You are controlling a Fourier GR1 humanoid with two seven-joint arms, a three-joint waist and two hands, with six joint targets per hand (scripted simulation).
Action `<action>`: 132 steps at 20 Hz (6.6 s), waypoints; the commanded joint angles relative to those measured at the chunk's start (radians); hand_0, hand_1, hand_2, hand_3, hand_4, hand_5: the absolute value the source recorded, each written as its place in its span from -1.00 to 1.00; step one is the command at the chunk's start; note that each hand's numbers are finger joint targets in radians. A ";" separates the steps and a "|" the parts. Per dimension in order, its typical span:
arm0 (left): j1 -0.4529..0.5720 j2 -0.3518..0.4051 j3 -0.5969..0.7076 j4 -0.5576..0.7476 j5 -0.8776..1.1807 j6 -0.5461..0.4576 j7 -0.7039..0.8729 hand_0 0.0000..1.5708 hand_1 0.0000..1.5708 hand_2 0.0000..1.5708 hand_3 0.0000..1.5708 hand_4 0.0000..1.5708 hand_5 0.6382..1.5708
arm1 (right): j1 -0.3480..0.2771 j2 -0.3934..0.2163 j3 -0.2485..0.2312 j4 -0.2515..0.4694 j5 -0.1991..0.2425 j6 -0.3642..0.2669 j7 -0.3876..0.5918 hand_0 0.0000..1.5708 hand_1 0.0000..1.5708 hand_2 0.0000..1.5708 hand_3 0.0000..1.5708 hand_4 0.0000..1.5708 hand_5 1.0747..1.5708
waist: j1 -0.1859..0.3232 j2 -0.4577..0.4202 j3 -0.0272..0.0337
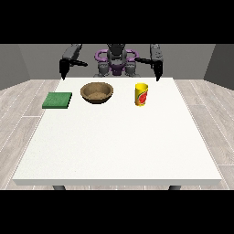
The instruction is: Pick the cup and pour the ball into the bowl, then pick the bowl and place it on the pad
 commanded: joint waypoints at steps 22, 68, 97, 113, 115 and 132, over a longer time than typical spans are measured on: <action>-0.237 0.001 0.130 0.621 0.010 0.004 -0.425 -0.16 -0.16 0.16 -0.64 -1.00 0.69 | -0.116 -0.161 -0.171 0.315 -0.096 0.179 -0.170 -1.00 -1.00 -1.00 -1.00 -1.00 0.95 | -0.025 0.079 0.0003; -0.476 -0.135 -0.631 0.537 -1.196 0.423 0.675 -0.30 -0.30 1.00 1.00 0.19 0.99 | -0.188 -0.280 -0.212 0.764 -0.032 0.201 -0.215 -1.00 -1.00 -1.00 -0.77 -1.00 0.85 | 0.054 -0.216 0.0005; -0.668 -0.111 -0.848 0.460 -1.605 -0.060 0.590 0.97 0.97 1.00 1.00 0.54 0.77 | -0.220 -0.327 -0.234 0.853 -0.069 0.270 -0.213 -1.00 -1.00 -1.00 -0.75 -1.00 0.79 | 0.062 -0.220 0.0008; -0.433 -0.026 -0.349 0.254 -1.096 0.252 0.452 -0.37 -0.37 1.00 0.98 0.12 0.99 | -0.237 -0.255 -0.238 0.829 -0.085 0.157 -0.156 -1.00 -1.00 -1.00 -1.00 -0.40 0.95 | 0.218 -0.127 -0.0041; -0.412 -0.039 -0.281 0.237 -0.966 0.242 0.391 0.62 0.62 1.00 1.00 0.24 0.96 | -0.216 -0.221 -0.225 0.822 -0.079 0.156 -0.175 -1.00 -1.00 -1.00 -1.00 -0.62 0.95 | 0.210 -0.100 -0.0044; -0.262 -0.107 0.023 0.402 -0.333 0.167 -0.038 -1.00 -1.00 -1.00 -1.00 -1.00 0.89 | -0.309 -0.071 -0.106 0.671 -0.072 0.117 -0.004 -1.00 -1.00 -1.00 -1.00 -0.86 0.88 | 0.054 -0.023 -0.0003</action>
